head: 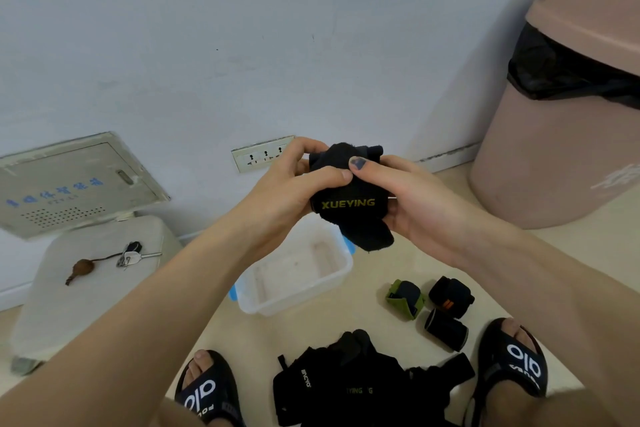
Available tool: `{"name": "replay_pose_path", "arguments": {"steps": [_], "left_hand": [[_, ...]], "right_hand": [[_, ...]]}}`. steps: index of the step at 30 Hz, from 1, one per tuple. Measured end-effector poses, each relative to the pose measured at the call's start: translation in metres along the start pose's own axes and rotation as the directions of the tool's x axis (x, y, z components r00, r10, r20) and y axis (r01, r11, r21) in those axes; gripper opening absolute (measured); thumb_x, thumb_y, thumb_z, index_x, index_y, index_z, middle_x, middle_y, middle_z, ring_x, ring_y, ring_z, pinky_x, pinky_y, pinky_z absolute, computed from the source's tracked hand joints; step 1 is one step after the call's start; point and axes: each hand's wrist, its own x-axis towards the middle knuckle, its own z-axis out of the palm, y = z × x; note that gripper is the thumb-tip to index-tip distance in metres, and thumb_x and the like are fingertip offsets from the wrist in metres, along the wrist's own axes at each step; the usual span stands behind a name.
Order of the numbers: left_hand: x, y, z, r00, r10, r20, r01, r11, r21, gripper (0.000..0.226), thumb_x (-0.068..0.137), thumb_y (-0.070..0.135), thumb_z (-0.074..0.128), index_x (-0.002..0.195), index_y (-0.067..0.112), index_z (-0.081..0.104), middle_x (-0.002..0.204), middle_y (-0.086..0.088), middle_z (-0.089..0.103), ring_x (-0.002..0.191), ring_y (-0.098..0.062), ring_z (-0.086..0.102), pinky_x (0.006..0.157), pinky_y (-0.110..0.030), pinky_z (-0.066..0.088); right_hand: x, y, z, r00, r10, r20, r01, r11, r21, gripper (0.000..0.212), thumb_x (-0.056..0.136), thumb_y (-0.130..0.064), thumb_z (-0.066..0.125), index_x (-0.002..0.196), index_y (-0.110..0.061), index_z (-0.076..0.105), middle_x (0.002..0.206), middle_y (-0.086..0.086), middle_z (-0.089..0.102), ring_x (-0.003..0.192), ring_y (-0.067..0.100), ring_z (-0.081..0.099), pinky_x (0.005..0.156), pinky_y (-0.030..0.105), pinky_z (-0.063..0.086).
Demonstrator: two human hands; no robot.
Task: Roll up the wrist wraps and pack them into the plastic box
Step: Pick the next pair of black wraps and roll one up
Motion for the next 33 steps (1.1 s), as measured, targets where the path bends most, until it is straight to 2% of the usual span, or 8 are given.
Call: {"name": "replay_pose_path", "arguments": {"steps": [3, 9, 12, 18, 22, 25, 30, 33], "left_hand": [[-0.002, 0.000, 0.000, 0.999, -0.031, 0.041, 0.031, 0.999, 0.017, 0.037, 0.085, 0.030, 0.075, 0.117, 0.022, 0.059, 0.109, -0.007, 0.067, 0.095, -0.017, 0.071, 0.083, -0.031, 0.057], [-0.006, 0.004, 0.003, 0.991, -0.106, 0.081, 0.106, 0.994, 0.005, 0.043, 0.100, 0.054, 0.056, 0.135, 0.030, 0.056, 0.131, -0.005, 0.067, 0.109, -0.025, 0.073, 0.090, -0.044, 0.061], [-0.007, 0.004, 0.003, 0.984, -0.133, 0.118, 0.133, 0.991, 0.006, 0.056, 0.096, 0.066, 0.049, 0.141, 0.033, 0.054, 0.133, -0.008, 0.066, 0.109, -0.033, 0.073, 0.093, -0.051, 0.060], [-0.009, -0.002, 0.008, 0.975, -0.164, 0.149, 0.180, 0.978, -0.103, 0.055, 0.099, 0.061, 0.052, 0.143, 0.029, 0.045, 0.137, -0.010, 0.066, 0.113, -0.037, 0.071, 0.090, -0.049, 0.059], [-0.009, -0.003, 0.010, 0.985, -0.147, 0.094, 0.156, 0.983, -0.093, 0.049, 0.100, 0.058, 0.052, 0.138, 0.028, 0.045, 0.131, -0.010, 0.068, 0.100, -0.029, 0.073, 0.087, -0.045, 0.058], [-0.010, -0.006, 0.014, 0.988, -0.138, 0.073, 0.146, 0.983, -0.112, 0.043, 0.101, 0.054, 0.053, 0.132, 0.027, 0.045, 0.127, -0.010, 0.069, 0.104, -0.033, 0.074, 0.091, -0.051, 0.060], [-0.008, -0.013, 0.015, 0.994, -0.110, 0.027, 0.112, 0.993, -0.044, 0.028, 0.102, 0.050, 0.054, 0.121, 0.031, 0.047, 0.120, -0.012, 0.068, 0.091, -0.033, 0.073, 0.072, -0.037, 0.057], [-0.007, -0.017, 0.014, 0.997, -0.075, -0.012, 0.074, 0.996, -0.039, 0.025, 0.101, 0.044, 0.058, 0.119, 0.030, 0.049, 0.122, -0.014, 0.064, 0.093, -0.035, 0.069, 0.077, -0.045, 0.057]], "right_hand": [[0.002, 0.002, -0.001, 1.000, -0.020, -0.011, 0.020, 1.000, -0.008, 0.042, 0.097, -0.037, 0.069, 0.129, -0.011, 0.064, 0.118, 0.010, 0.076, 0.104, 0.022, 0.076, 0.079, 0.029, 0.059], [0.005, 0.002, -0.003, 0.994, -0.088, -0.069, 0.084, 0.994, -0.069, 0.039, 0.097, -0.038, 0.069, 0.128, -0.014, 0.064, 0.117, 0.007, 0.077, 0.104, 0.024, 0.076, 0.095, 0.043, 0.060], [0.005, 0.003, -0.004, 0.984, -0.135, -0.115, 0.120, 0.985, -0.126, 0.037, 0.095, -0.037, 0.072, 0.125, -0.017, 0.066, 0.113, 0.006, 0.078, 0.103, 0.024, 0.076, 0.098, 0.046, 0.058], [0.005, 0.008, 0.000, 0.985, -0.139, -0.099, 0.123, 0.982, -0.145, 0.033, 0.095, -0.033, 0.073, 0.123, -0.017, 0.066, 0.111, 0.009, 0.078, 0.101, 0.026, 0.077, 0.099, 0.046, 0.058], [0.004, 0.009, -0.001, 0.988, -0.135, -0.076, 0.125, 0.984, -0.126, 0.033, 0.098, -0.032, 0.070, 0.126, -0.015, 0.066, 0.113, 0.009, 0.078, 0.103, 0.024, 0.077, 0.099, 0.044, 0.058], [0.003, 0.012, 0.001, 0.989, -0.131, -0.067, 0.122, 0.984, -0.131, 0.035, 0.101, -0.036, 0.064, 0.129, -0.015, 0.065, 0.115, 0.005, 0.078, 0.106, 0.022, 0.075, 0.099, 0.043, 0.058], [0.005, 0.021, 0.011, 0.992, -0.088, -0.086, 0.074, 0.984, -0.163, 0.037, 0.104, -0.048, 0.055, 0.134, -0.027, 0.059, 0.122, -0.003, 0.073, 0.114, 0.017, 0.071, 0.102, 0.043, 0.056], [0.004, 0.019, 0.015, 0.998, -0.038, -0.052, 0.029, 0.987, -0.159, 0.038, 0.105, -0.049, 0.051, 0.139, -0.030, 0.053, 0.125, -0.005, 0.071, 0.108, 0.013, 0.074, 0.099, 0.037, 0.058]]}}
